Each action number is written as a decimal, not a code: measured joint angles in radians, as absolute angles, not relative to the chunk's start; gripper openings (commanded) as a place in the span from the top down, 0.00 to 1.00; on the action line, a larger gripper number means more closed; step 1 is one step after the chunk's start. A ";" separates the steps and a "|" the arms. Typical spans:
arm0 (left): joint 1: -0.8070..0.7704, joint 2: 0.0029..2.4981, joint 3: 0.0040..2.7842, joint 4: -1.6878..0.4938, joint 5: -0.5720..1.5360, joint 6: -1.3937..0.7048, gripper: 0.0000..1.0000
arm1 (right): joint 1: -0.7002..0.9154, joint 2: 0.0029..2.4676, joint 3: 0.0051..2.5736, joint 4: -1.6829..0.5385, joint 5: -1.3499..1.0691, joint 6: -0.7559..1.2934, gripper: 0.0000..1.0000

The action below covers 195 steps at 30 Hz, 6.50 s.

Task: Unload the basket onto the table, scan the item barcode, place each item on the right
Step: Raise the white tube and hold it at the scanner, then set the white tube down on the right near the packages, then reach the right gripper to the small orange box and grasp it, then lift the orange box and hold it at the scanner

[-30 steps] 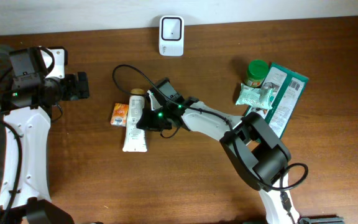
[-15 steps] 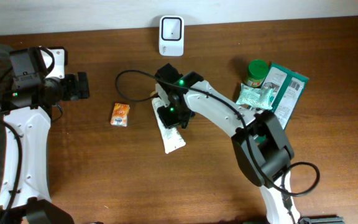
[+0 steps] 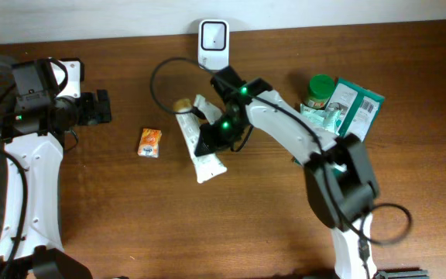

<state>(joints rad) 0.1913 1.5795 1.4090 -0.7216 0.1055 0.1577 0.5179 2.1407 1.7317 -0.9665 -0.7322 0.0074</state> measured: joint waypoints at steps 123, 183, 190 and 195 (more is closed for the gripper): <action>0.191 1.579 1.409 -0.722 0.105 0.158 0.01 | 0.718 2.414 1.830 -0.377 -0.468 0.511 0.96; 0.192 1.579 1.409 -0.720 0.105 0.158 0.01 | 0.088 1.656 1.629 -1.008 -1.532 -0.123 0.96; 0.192 1.579 1.409 -0.721 0.105 0.158 0.01 | 0.073 1.699 1.626 -0.702 -1.534 0.224 0.96; 0.192 1.579 1.409 -0.722 0.105 0.158 0.01 | 0.073 1.699 1.626 -0.702 -1.319 0.292 0.96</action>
